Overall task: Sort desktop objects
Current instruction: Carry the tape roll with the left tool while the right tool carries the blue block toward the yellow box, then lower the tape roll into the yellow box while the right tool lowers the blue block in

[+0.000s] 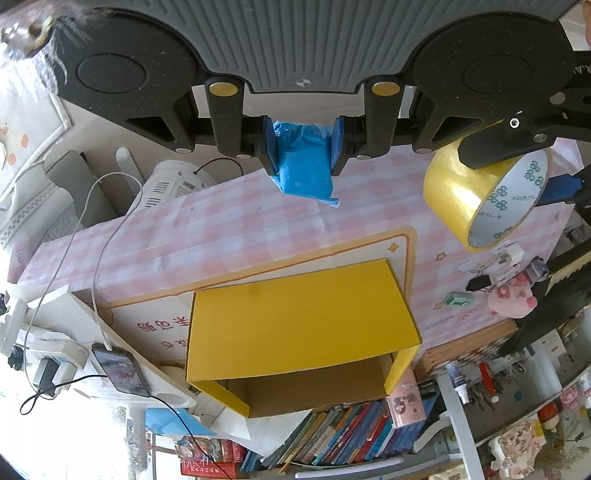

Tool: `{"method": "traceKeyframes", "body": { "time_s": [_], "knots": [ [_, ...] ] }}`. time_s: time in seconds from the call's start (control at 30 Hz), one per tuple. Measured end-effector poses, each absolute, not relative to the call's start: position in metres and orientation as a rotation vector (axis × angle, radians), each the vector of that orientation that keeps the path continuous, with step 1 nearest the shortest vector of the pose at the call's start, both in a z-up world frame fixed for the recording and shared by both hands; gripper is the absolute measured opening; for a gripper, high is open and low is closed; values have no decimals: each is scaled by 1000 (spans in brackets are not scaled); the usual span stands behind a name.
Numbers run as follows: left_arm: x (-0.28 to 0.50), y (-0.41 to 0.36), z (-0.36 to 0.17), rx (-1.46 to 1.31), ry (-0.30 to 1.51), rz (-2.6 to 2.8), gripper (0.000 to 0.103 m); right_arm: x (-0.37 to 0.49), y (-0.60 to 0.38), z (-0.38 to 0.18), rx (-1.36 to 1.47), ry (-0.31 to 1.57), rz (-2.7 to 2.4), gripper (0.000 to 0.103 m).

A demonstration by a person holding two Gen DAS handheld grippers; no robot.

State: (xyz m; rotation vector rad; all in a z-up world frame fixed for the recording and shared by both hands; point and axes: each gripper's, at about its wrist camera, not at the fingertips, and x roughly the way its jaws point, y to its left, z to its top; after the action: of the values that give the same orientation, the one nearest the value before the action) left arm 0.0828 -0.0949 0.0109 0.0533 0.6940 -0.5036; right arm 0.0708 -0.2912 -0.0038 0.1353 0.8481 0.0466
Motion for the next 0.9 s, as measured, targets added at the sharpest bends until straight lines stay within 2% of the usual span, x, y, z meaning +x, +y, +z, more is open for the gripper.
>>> {"method": "traceKeyframes", "body": {
  "time_s": [0.17,0.57,0.9],
  "knots": [
    [94,-107,18,81,646,-505,86,84,-298,0,129,838,50,26],
    [145,-148,55,54,488,-465,86,136,-338,46,80,647,58,26],
    [201,-178,66,77,441,-367,86,203,-374,72,51,561,138,26]
  ]
}}
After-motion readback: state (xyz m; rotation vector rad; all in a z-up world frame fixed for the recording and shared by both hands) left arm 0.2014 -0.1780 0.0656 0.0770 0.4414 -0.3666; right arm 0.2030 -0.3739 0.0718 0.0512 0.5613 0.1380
